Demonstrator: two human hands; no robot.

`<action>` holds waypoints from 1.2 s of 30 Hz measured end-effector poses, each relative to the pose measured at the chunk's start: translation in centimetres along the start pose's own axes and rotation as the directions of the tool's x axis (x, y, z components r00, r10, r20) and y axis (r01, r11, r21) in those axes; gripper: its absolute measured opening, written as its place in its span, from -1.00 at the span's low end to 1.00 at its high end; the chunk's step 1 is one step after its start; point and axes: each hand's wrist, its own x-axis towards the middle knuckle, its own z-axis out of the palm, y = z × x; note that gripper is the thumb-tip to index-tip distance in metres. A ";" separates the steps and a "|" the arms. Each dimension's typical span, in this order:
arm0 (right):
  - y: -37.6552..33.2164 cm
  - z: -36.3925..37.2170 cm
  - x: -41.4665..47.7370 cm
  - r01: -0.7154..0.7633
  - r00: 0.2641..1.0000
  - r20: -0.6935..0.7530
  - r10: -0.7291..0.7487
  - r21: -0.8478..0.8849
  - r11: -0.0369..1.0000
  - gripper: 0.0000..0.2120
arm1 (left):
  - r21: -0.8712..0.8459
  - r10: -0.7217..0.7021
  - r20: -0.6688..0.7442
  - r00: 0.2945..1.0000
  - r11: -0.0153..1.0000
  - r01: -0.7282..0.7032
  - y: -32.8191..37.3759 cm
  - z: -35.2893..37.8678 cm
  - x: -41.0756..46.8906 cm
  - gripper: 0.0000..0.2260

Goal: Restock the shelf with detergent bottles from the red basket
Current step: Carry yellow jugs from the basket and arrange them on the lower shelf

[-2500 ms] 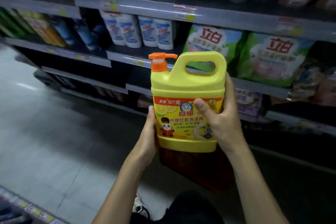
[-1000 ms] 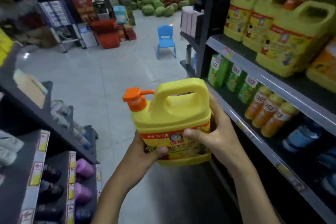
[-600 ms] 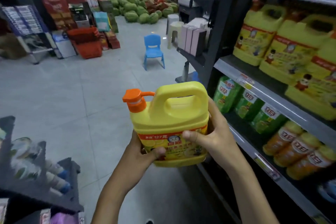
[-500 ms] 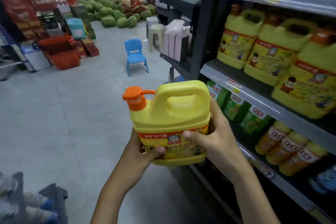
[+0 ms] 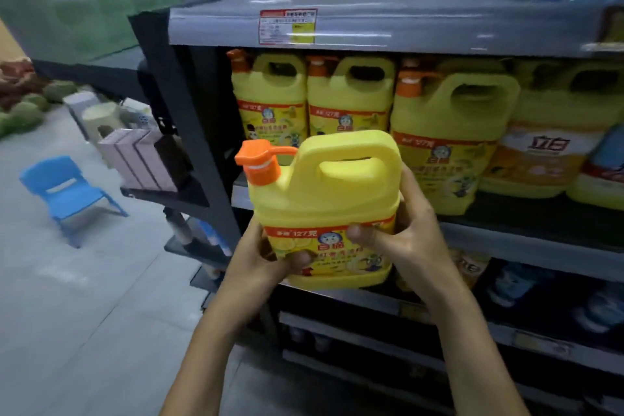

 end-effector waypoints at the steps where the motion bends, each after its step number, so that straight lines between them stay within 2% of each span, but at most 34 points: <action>1: 0.3 -0.3 1.0 0.012 1.000 -0.024 -0.012 -0.003 1.000 -0.10 | 0.017 0.009 0.035 0.999 1.000 -0.010 0.1 -0.1 1.6 -0.36; 4: 1.2 -0.6 3.7 0.053 0.995 -0.087 -0.053 -0.008 0.999 -0.15 | 0.049 0.042 0.096 0.994 0.998 -0.047 0.4 -0.5 5.9 -0.49; 7: 2.2 -0.4 6.4 0.059 0.991 -0.118 -0.055 0.030 0.998 -0.15 | 0.056 0.066 0.124 0.990 0.996 -0.074 0.7 -1.0 9.7 -0.52; 9: 3.0 -0.1 7.9 0.049 0.988 -0.150 -0.046 0.015 0.999 -0.10 | 0.042 0.082 0.157 0.984 0.995 -0.090 0.7 -1.5 11.6 -0.41; 12: 3.8 -0.1 9.9 0.043 0.986 -0.162 -0.043 -0.004 0.999 -0.13 | 0.036 0.094 0.167 0.981 0.994 -0.102 0.8 -2.1 14.4 -0.11; 14: 3.9 0.0 11.1 0.057 0.985 -0.161 -0.066 -0.061 0.997 -0.14 | 0.019 0.104 0.179 0.978 0.994 -0.109 0.8 -2.6 15.9 -0.04; 21: 5.7 0.2 13.7 0.051 0.974 -0.210 -0.084 -0.156 0.986 -0.14 | -0.014 0.105 0.239 0.965 0.994 -0.105 -0.8 -2.7 18.8 -0.20; 24: 6.3 0.3 13.6 0.001 0.968 -0.247 -0.039 -0.151 0.988 -0.13 | -0.048 0.119 0.265 0.957 0.993 -0.111 -1.6 -2.3 19.2 -0.36; 29: 6.2 1.7 12.5 -0.058 0.936 -0.349 -0.048 -0.286 0.956 -0.17 | -0.080 0.163 0.224 0.961 0.986 -0.148 -3.0 -2.0 19.7 -0.44; 32: 6.8 3.0 11.6 -0.161 0.894 -0.446 -0.047 -0.416 0.895 -0.19 | -0.061 0.178 0.209 0.962 0.984 -0.168 -3.2 -1.8 19.4 -0.43; 34: 7.3 3.0 9.9 -0.160 0.867 -0.486 -0.105 -0.472 0.867 -0.33 | -0.076 0.202 0.193 0.960 0.979 -0.190 -3.4 -1.7 19.1 -0.47; 36: 6.8 1.8 7.6 -0.105 0.779 -0.565 -0.272 -0.546 0.831 -0.56 | -0.066 0.231 0.167 0.959 0.973 -0.223 -3.8 -1.5 18.7 -0.51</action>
